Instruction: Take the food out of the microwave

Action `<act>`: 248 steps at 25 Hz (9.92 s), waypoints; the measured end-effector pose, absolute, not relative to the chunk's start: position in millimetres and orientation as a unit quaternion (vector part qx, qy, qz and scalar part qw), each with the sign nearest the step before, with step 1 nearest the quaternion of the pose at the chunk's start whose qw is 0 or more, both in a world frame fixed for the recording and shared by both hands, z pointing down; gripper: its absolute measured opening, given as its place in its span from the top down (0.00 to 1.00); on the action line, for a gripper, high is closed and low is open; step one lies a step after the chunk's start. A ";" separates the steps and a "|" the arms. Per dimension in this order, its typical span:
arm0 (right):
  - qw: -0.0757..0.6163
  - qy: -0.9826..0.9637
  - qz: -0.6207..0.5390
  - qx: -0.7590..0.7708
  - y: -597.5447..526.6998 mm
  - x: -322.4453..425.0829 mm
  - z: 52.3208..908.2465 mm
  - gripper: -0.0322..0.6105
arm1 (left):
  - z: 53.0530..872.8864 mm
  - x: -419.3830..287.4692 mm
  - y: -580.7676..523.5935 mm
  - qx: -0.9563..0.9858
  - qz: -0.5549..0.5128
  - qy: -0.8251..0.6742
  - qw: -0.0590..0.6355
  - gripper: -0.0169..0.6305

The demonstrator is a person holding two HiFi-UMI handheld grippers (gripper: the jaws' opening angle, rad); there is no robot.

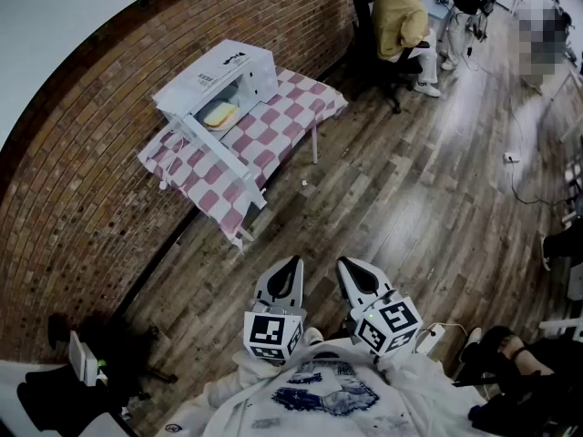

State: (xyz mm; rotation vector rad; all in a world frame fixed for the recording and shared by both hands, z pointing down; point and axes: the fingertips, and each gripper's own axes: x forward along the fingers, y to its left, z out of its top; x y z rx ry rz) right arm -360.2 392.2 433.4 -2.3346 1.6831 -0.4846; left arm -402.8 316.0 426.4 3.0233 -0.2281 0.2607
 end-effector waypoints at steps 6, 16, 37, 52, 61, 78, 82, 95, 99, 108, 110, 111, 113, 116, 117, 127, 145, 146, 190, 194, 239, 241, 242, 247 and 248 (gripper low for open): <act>0.111 0.578 -0.160 -0.792 413.7 -337.7 424.4 0.93 | 417.4 -372.9 336.2 0.992 0.088 -0.077 0.039 0.96; 0.123 0.598 -0.153 -0.777 446.6 -283.4 411.7 0.93 | 412.5 -317.2 371.8 0.991 0.090 -0.089 0.033 0.96; 0.147 0.595 -0.174 -0.771 514.6 -238.2 429.9 0.93 | 421.9 -276.2 429.9 0.990 0.099 -0.097 0.027 0.96; 0.139 0.568 -0.206 -0.784 492.2 -172.6 453.6 0.93 | 440.8 -201.9 399.9 0.990 0.113 -0.075 0.046 0.96; 0.145 0.564 -0.220 -0.782 442.4 -118.3 457.1 0.93 | 441.4 -149.8 346.7 0.988 0.125 -0.077 0.050 0.96; 0.120 0.595 -0.221 -0.764 293.7 -43.2 450.9 0.93 | 441.5 -80.0 201.6 0.985 0.119 -0.111 0.065 0.96; 0.112 0.608 -0.221 -0.754 260.3 -39.2 449.5 0.93 | 441.9 -78.1 166.8 0.982 0.111 -0.132 0.073 0.96; 0.082 0.652 -0.237 -0.715 192.4 -46.7 454.6 0.93 | 456.9 -95.7 102.8 0.970 0.106 -0.188 0.113 0.96; 0.073 0.669 -0.234 -0.702 169.5 -43.2 454.1 0.93 | 459.3 -93.0 86.2 0.967 0.101 -0.202 0.119 0.96; 0.059 0.720 -0.239 -0.649 102.6 -28.5 452.7 0.93 | 462.1 -84.6 33.9 0.950 0.099 -0.263 0.134 0.96; 0.057 0.729 -0.240 -0.638 88.4 -23.5 452.5 0.93 | 462.3 -81.6 22.3 0.946 0.099 -0.277 0.137 0.96; 0.056 0.734 -0.241 -0.633 81.1 -20.9 452.2 0.93 | 462.3 -79.9 16.4 0.944 0.099 -0.284 0.138 0.96; 0.055 0.743 -0.243 -0.622 66.6 -15.8 451.3 0.93 | 462.4 -75.7 3.8 0.940 0.100 -0.296 0.140 0.96; 0.053 0.754 -0.248 -0.605 48.0 -7.6 450.8 0.93 | 462.5 -68.9 -12.3 0.933 0.103 -0.314 0.145 0.96; 0.052 0.758 -0.250 -0.601 42.2 -4.4 450.5 0.93 | 462.4 -66.8 -17.1 0.931 0.104 -0.319 0.146 0.96; 0.041 0.796 -0.257 -0.547 -19.1 22.9 447.5 0.93 | 458.5 -47.4 -67.0 0.907 0.100 -0.381 0.150 0.96; 0.014 0.855 -0.253 -0.454 -95.7 50.4 453.0 0.93 | 466.9 -28.9 -126.5 0.859 0.078 -0.479 0.163 0.96; 0.014 0.856 -0.253 -0.451 -97.9 52.3 453.9 0.93 | 468.0 -27.5 -128.2 0.857 0.077 -0.482 0.164 0.96; -0.007 0.870 -0.280 -0.406 -145.4 52.0 474.3 0.93 | 514.7 -45.6 -181.6 0.811 0.038 -0.519 0.267 0.94; -0.011 0.871 -0.281 -0.403 -151.3 48.7 476.2 0.93 | 521.6 -47.3 -186.3 0.808 0.029 -0.515 0.284 0.82; -0.031 0.859 -0.288 -0.422 -172.5 62.8 483.9 0.93 | 662.1 -74.1 -254.2 0.679 -0.082 -0.477 0.552 0.60; -0.031 0.858 -0.288 -0.425 -173.8 65.1 484.3 0.93 | 668.8 -72.2 -258.2 0.668 -0.100 -0.463 0.575 0.60; -0.031 0.857 -0.288 -0.427 -174.2 66.2 484.5 0.93 | 672.2 -71.7 -259.9 0.661 -0.108 -0.457 0.585 0.60; -0.032 0.853 -0.288 -0.434 -176.4 71.1 486.3 0.93 | 682.8 -71.7 -266.3 0.637 -0.138 -0.441 0.617 0.60; -0.032 0.852 -0.289 -0.435 -177.0 71.9 486.7 0.93 | 684.1 -71.8 -267.8 0.632 -0.144 -0.438 0.623 0.60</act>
